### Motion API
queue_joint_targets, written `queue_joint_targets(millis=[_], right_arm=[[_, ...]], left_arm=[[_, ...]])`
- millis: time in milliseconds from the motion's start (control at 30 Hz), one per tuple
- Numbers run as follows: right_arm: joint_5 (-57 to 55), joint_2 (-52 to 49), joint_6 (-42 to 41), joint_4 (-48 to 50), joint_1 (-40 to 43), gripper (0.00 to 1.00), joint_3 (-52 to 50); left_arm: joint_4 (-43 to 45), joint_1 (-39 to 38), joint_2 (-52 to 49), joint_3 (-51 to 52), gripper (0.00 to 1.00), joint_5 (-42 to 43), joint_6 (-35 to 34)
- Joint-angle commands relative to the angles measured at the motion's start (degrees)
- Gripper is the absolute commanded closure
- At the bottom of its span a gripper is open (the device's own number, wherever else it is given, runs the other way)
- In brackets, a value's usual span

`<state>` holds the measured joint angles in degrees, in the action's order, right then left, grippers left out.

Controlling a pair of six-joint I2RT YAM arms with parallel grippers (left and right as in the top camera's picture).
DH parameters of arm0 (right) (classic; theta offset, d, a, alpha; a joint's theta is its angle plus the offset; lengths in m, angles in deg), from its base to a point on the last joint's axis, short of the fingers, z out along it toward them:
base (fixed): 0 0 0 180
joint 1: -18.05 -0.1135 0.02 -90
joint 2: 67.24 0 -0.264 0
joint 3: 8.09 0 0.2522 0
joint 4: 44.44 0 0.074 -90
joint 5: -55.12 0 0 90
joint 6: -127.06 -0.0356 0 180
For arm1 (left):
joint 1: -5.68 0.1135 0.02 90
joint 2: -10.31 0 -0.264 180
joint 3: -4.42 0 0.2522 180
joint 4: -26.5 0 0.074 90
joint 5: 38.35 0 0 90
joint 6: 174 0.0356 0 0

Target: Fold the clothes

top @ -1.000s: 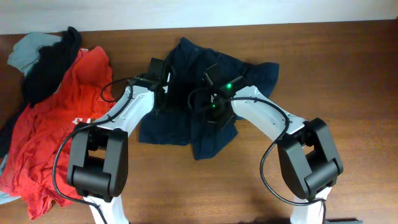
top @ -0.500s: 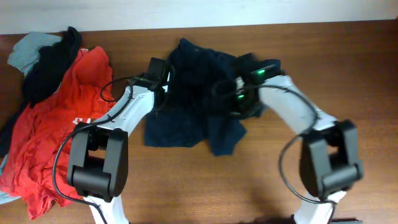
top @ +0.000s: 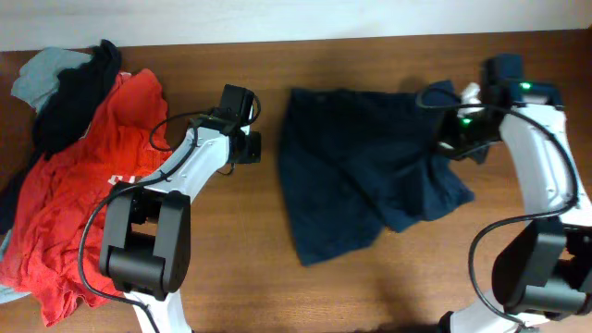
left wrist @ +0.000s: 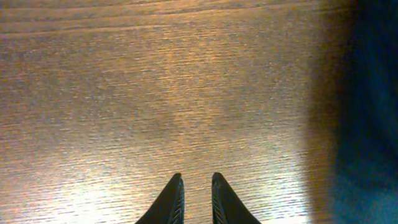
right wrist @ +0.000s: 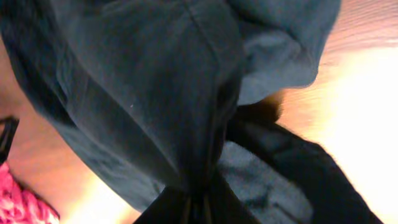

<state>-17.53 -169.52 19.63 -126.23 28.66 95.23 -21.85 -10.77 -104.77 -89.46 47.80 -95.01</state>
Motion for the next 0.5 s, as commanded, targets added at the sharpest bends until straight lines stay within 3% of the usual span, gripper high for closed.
queue_joint_targets(millis=[0, 133, 233, 267, 467], right_arm=[[-4.2, -0.4, 1.1, -0.9, 2.8, 0.93, -0.6], [-7.4, -0.5, 0.9, -1.2, 6.0, 0.80, -0.6], [-4.3, -0.5, 0.9, -1.3, 8.3, 0.35, -0.6], [-3.0, -0.5, 0.9, -1.4, 8.8, 0.29, -0.6], [5.1, -0.1, 4.3, -1.4, 8.9, 0.25, 1.0]], left_arm=[[0.4, 0.1, -0.7, 0.5, 0.83, -0.6, -0.1], [1.0, 0.1, -0.7, 0.5, 0.83, -0.6, -0.1], [1.4, 0.1, -0.7, 0.5, 0.83, -0.6, -0.1], [1.6, 0.1, -0.7, 0.5, 0.83, -0.6, -0.1], [2.9, 0.1, -0.7, -0.3, 0.83, 0.1, -0.1]])
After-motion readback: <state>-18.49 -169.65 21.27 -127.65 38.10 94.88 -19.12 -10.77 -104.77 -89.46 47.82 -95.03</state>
